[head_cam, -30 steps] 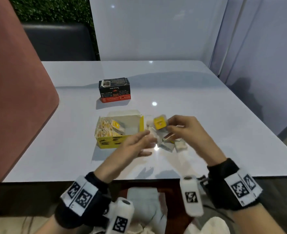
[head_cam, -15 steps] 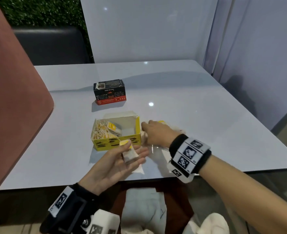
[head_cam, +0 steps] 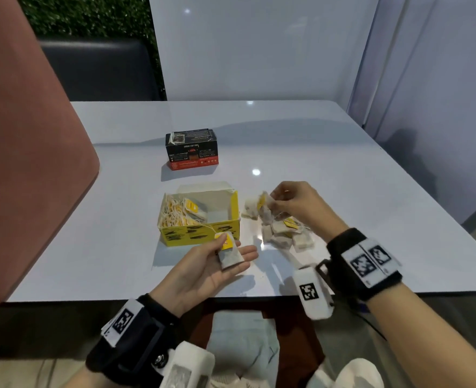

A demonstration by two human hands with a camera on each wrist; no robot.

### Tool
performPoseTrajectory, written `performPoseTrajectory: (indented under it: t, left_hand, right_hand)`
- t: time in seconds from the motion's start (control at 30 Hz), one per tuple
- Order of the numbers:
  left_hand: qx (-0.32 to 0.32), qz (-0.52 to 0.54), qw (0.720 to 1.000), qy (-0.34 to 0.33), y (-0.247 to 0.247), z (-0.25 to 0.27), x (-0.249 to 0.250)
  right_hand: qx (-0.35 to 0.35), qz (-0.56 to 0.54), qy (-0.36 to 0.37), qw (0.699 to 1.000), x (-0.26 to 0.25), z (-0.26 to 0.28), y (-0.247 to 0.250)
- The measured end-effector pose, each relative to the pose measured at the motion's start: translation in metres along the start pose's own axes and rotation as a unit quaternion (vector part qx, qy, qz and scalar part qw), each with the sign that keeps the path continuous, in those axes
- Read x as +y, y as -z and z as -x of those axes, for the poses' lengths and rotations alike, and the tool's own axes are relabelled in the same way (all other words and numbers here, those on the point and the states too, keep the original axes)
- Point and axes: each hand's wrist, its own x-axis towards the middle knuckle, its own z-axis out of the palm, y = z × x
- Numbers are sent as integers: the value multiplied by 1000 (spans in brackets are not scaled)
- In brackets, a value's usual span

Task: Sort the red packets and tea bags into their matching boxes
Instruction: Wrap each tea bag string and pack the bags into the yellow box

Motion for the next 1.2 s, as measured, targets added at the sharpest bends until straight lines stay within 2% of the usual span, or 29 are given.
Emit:
performPoseTrajectory:
  t: [0.1, 0.17, 0.27, 0.47, 0.63, 0.7, 0.77, 1.03, 1.2]
  left_hand:
    - [-16, 30, 999, -6, -11, -8, -3]
    - [-45, 36, 998, -27, -19, -12, -7]
    - [-74, 48, 996, -31, -24, -18, -12]
    - [-37, 26, 999, -11, -10, -30, -23]
    - [-14, 16, 999, -27, -12, -30, -21]
    - [-7, 53, 998, -33, -13, -28, -19]
    - [-14, 74, 996, -38, -14, -26, -15]
    - [-79, 81, 994, -6, -22, -17, -18]
    - [-68, 97, 993, 0, -22, -15, -16]
  right_hand:
    - [-38, -235, -26, 971, -6, 33, 0]
    - [-57, -297, -42, 952, -1, 51, -13]
    - [-46, -257, -57, 964, 14, 65, -32]
    - [-59, -219, -77, 971, 17, 70, -32]
    - [3, -78, -17, 997, 17, 68, -36]
    - [25, -51, 6, 998, 18, 68, -35]
    - [37, -65, 19, 997, 16, 68, -30]
    - [24, -162, -10, 986, 7, 64, -31]
    - [65, -31, 14, 997, 7, 70, -36]
